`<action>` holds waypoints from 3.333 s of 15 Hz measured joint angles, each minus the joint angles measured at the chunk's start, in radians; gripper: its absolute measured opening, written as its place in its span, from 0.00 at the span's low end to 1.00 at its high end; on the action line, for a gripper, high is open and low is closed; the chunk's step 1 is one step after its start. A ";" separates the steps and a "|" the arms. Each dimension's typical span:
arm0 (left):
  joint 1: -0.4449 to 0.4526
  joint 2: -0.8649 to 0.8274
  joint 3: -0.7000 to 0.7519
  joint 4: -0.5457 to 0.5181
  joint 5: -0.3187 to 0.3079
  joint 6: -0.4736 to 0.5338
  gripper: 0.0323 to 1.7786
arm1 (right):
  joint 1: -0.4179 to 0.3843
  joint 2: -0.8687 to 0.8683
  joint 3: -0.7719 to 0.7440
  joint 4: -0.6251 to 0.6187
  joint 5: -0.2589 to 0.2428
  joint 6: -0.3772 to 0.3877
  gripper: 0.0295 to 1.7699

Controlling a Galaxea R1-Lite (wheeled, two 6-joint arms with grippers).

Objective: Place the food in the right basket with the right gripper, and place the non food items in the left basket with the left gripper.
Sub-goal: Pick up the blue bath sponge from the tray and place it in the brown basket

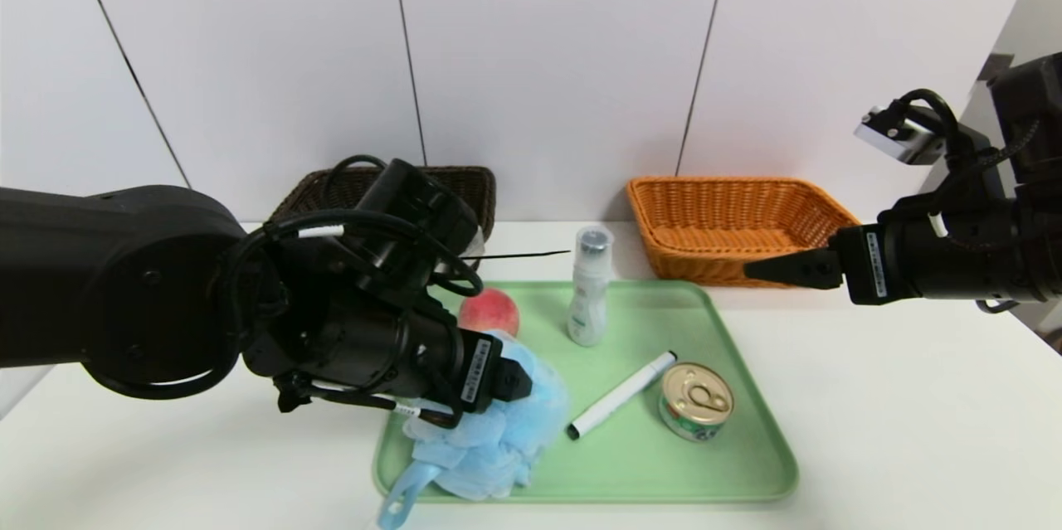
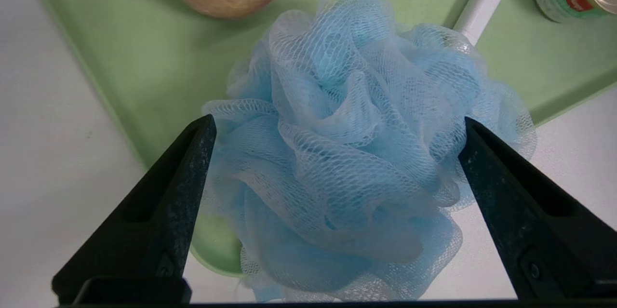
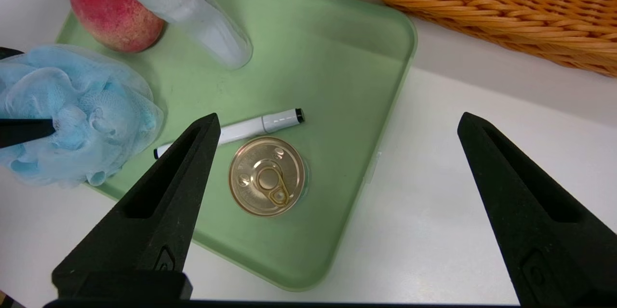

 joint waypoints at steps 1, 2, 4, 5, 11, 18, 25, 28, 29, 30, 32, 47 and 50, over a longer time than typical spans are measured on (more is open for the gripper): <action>-0.007 0.011 0.003 0.000 0.002 -0.001 0.95 | -0.001 -0.001 0.002 0.000 0.000 0.000 0.96; -0.010 0.023 0.005 0.000 0.004 -0.004 0.95 | -0.001 -0.002 0.004 -0.001 0.000 0.000 0.96; -0.014 0.041 0.006 0.000 0.004 -0.006 0.95 | -0.001 -0.005 0.007 0.000 0.000 0.000 0.96; -0.016 0.048 0.008 0.000 0.004 -0.006 0.95 | -0.001 -0.006 0.009 -0.001 0.000 0.000 0.96; -0.018 0.061 0.026 -0.011 0.003 -0.008 0.95 | -0.001 -0.011 0.017 -0.001 0.002 0.000 0.96; -0.027 0.085 0.029 -0.038 0.001 -0.008 0.54 | -0.001 -0.012 0.017 0.000 0.002 -0.002 0.96; -0.029 0.015 0.029 -0.024 0.005 -0.005 0.30 | -0.001 -0.015 0.023 -0.001 0.017 -0.001 0.96; -0.027 -0.063 0.029 0.020 0.005 -0.006 0.19 | -0.004 -0.020 0.024 0.000 0.017 0.000 0.96; -0.025 -0.093 0.029 0.041 0.005 -0.010 0.17 | -0.007 -0.023 0.026 0.000 0.017 0.000 0.96; -0.023 -0.121 0.029 0.058 0.005 -0.013 0.16 | -0.009 -0.024 0.028 0.000 0.017 0.000 0.96; -0.013 -0.179 0.019 0.076 0.006 -0.008 0.14 | -0.011 -0.028 0.030 -0.002 0.016 0.000 0.96; 0.351 -0.177 -0.362 0.076 0.004 0.190 0.10 | -0.014 -0.029 0.039 -0.040 0.017 -0.003 0.96; 0.470 -0.061 -0.471 0.076 0.001 0.210 0.10 | -0.014 -0.029 0.039 -0.039 0.017 -0.005 0.96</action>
